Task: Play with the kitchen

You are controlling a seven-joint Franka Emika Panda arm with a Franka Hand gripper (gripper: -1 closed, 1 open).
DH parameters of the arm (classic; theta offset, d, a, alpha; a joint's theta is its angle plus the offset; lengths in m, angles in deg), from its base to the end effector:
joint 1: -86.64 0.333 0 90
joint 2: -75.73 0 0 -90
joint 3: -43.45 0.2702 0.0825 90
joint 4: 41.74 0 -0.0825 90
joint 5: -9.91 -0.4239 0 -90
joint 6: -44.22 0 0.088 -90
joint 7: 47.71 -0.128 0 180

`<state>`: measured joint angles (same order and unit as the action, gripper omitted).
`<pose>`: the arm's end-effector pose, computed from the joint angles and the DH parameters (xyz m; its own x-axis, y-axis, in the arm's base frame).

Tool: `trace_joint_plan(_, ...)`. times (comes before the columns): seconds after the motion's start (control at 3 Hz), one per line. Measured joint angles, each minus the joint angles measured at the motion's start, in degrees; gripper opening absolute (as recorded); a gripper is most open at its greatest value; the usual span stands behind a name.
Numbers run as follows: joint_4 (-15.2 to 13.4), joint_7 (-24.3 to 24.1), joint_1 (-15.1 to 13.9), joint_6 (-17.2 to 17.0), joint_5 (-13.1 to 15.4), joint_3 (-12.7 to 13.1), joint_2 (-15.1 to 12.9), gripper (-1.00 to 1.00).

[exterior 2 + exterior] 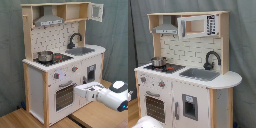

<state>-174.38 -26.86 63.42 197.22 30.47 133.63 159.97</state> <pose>0.2690 0.5117 0.3194 0.0616 0.7935 -0.6054 -0.0354 0.6079 0.7932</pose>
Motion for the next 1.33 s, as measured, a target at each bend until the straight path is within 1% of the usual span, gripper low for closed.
trace_joint_plan(0.33, 0.0, 5.7, -0.1, -1.5, 0.1, -1.3, 0.0, 1.00)
trace_joint_plan(0.67, 0.0, 7.1, -4.2, 2.8, 0.1, -2.8, 0.0, 1.00)
trace_joint_plan(1.0, 0.2, 7.4, -7.7, 7.6, 0.2, -2.8, 0.0, 1.00)
trace_joint_plan(1.33, 1.9, 10.0, -10.9, 12.0, 0.2, -2.7, 0.0, 1.00)
